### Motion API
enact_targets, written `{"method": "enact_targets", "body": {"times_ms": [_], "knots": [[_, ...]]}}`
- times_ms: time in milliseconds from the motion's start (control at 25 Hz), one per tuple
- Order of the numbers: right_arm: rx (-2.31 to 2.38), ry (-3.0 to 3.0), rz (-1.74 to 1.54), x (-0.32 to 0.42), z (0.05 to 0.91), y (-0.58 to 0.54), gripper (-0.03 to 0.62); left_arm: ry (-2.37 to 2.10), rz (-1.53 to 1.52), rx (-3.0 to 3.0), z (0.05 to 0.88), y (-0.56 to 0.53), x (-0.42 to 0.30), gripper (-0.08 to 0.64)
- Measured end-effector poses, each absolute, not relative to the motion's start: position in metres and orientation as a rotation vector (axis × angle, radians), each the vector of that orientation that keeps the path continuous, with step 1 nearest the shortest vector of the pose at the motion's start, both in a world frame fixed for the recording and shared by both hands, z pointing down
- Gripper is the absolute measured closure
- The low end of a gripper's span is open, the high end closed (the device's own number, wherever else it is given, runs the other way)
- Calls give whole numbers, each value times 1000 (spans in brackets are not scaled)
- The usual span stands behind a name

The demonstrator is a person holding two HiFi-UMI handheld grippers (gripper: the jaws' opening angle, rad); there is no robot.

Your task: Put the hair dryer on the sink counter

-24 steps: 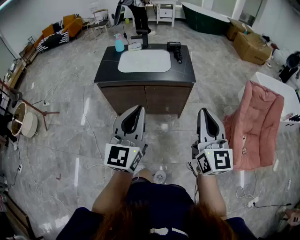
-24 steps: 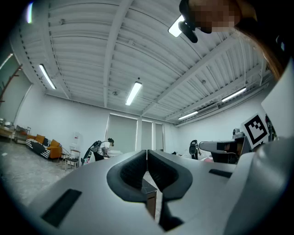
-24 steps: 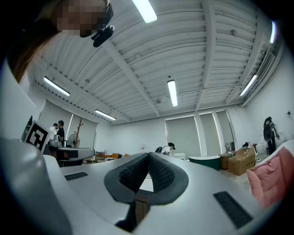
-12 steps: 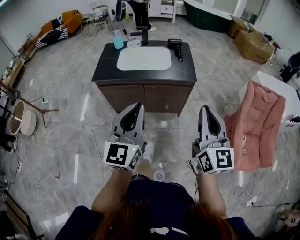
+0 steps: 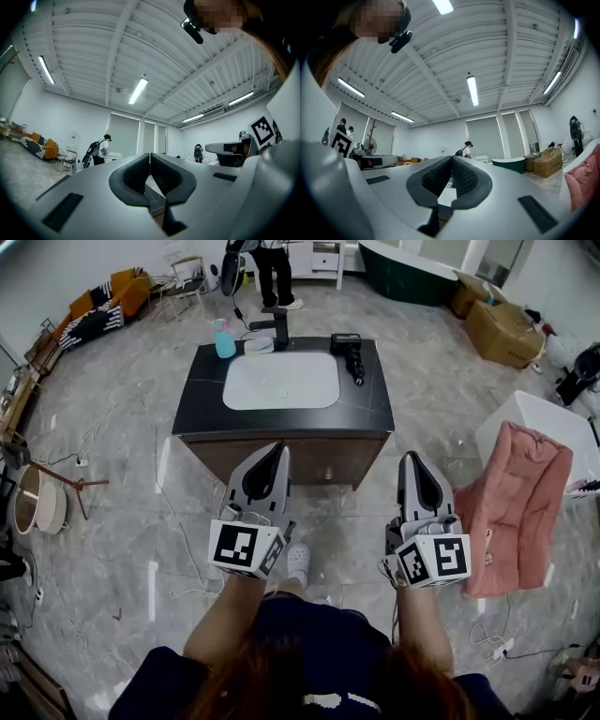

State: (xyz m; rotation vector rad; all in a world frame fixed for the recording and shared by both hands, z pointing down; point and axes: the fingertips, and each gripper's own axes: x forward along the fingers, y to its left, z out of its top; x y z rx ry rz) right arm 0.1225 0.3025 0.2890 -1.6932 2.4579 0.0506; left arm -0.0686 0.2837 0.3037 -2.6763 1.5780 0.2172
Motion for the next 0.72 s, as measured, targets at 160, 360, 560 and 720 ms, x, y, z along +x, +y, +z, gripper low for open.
{"method": "enact_targets", "body": {"times_ms": [160,360,560,720], "knots": [[-1702,2439,82,113,274,242,577,1534,231,-2688,292,218,-75,537],[-1695,2402,87,97,265,172,577,1488,244,-2698,286,150,-90,537],[-1694,2406,80,77,268,122,577,1476,237,-2710,290,101,-107,537],[-1685,2430,66,67,272,93,577,1501,230,-2722,296,73,-119,537]]}}
